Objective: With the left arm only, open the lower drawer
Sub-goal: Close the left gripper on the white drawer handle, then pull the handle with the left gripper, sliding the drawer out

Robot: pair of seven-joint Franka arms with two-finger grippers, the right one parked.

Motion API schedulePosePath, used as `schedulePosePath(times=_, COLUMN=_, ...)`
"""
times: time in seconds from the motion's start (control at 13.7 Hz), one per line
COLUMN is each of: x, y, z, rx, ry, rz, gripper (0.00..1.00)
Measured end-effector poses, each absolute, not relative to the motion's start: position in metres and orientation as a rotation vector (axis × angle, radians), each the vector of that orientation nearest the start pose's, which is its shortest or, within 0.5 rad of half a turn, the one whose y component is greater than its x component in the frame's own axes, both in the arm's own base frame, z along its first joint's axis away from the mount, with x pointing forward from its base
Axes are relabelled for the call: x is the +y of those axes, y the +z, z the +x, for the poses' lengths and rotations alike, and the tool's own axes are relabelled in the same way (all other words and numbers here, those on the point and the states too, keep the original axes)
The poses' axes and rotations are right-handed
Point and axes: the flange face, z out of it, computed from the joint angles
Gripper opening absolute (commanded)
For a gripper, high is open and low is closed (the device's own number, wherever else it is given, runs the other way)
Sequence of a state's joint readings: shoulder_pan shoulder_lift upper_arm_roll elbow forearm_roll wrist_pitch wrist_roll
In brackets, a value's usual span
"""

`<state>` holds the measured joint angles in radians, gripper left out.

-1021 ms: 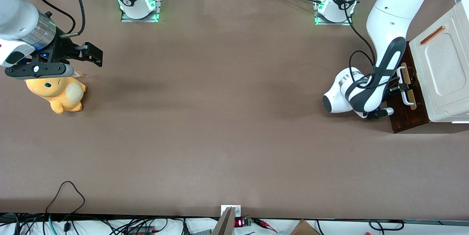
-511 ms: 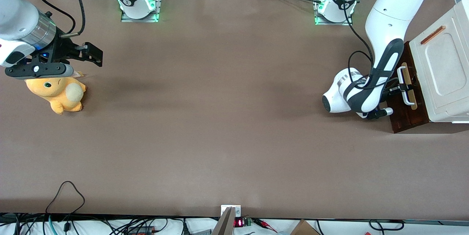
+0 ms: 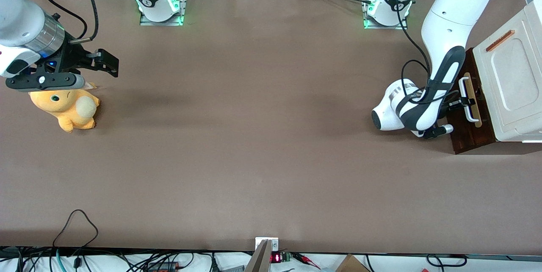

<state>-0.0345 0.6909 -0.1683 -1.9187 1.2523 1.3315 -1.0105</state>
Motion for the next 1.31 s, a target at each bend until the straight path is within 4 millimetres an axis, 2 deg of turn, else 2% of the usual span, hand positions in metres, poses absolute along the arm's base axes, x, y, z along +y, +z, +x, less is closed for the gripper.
schedulePosePath(times=0.8, x=0.007, y=0.156, z=0.539, rx=-0.108, ry=0.238, rz=-1.626, gripper=0.01)
schedulePosePath(times=1.31, x=-0.011, y=0.156, z=0.537, rx=-0.1, ry=0.208, rz=-1.623, gripper=0.01)
